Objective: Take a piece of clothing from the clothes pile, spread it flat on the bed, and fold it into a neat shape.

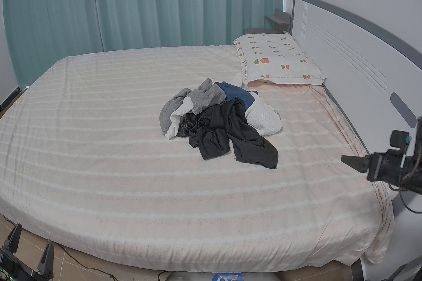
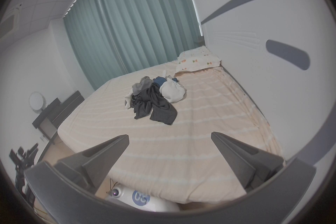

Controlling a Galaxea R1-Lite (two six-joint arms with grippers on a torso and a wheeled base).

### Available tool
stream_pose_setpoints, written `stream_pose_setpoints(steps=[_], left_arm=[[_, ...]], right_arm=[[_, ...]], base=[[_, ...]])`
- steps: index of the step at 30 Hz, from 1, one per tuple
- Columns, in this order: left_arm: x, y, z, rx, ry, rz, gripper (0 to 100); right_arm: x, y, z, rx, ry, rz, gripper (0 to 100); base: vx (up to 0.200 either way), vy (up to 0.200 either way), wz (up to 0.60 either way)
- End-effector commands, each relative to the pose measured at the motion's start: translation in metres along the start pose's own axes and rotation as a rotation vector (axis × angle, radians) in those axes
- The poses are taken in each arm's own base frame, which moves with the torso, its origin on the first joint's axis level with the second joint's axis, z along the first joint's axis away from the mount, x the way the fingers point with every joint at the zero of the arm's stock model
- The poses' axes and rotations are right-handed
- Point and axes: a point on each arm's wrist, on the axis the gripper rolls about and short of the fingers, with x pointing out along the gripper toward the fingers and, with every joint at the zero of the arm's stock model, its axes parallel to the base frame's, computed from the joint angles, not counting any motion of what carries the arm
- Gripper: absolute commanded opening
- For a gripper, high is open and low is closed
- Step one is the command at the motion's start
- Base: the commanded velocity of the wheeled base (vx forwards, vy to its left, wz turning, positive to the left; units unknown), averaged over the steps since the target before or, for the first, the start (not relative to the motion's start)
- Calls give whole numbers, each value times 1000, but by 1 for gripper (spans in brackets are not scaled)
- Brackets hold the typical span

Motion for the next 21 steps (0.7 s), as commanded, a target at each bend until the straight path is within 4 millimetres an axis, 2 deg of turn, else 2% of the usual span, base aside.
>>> stream_pose_setpoints(steps=[1,5,6,9,15,21], left_arm=[[0,0,-5,-1,1,1,100],[0,0,-5,1,1,1,100],[0,0,-5,1,1,1,100],[0,0,-5,-1,1,1,100],[0,0,-5,-1,1,1,100],[0,0,-5,-1,1,1,100]], right_arm=[[223,33,-43,109,99,-73,100],[251,34,-45,113,105,-93,100],[251,34,-45,113,105,-93,100],[279,35,-49,130,88,-90,100],[305,41,-67,120,108,-78,100],[323,45,-70,121,103,-70,100]], base=[[0,0,0],[0,0,0],[0,0,0],[0,0,0],[0,0,0],[0,0,0]])
